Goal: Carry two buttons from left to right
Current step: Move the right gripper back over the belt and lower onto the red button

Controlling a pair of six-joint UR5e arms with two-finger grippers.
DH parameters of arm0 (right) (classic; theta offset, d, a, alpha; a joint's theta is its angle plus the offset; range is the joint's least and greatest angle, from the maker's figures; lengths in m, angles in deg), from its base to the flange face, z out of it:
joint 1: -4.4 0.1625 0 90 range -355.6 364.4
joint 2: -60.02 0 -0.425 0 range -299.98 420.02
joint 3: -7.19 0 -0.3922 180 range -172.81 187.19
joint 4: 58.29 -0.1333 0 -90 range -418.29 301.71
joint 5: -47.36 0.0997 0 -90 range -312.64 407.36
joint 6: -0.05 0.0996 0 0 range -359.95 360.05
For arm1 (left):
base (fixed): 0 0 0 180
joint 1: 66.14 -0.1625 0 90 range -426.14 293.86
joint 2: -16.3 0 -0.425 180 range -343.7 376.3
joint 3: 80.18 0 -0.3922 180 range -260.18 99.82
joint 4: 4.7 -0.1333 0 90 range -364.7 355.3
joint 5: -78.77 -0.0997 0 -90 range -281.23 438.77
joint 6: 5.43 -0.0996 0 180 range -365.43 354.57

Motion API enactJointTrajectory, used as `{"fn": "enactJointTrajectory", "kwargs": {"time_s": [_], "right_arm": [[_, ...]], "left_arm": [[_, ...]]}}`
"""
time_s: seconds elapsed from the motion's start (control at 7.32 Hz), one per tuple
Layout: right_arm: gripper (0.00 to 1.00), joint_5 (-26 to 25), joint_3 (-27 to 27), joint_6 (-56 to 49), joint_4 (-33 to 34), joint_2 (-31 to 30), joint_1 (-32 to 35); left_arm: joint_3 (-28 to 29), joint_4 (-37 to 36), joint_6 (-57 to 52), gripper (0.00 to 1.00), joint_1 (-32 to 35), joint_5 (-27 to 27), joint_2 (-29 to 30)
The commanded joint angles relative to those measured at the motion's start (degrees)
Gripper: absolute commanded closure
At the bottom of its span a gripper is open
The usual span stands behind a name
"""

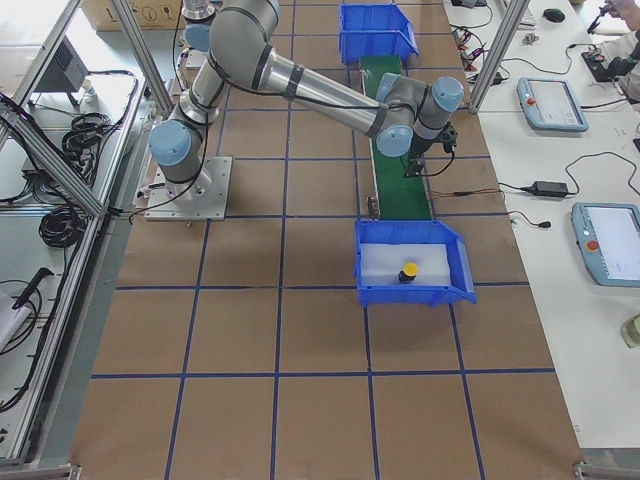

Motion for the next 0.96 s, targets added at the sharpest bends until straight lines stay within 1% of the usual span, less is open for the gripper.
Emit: {"fn": "enactJointTrajectory", "kwargs": {"time_s": [0.0, 0.82], "right_arm": [[0.01, 0.8, 0.0, 0.2, -0.1, -0.2, -0.1], [0.01, 0.8, 0.0, 0.2, -0.7, -0.3, -0.1]], "left_arm": [[0.0, 0.0, 0.1, 0.0, 0.0, 0.0, 0.0], [0.0, 0.0, 0.0, 0.0, -0.4, 0.0, -0.1]]}}
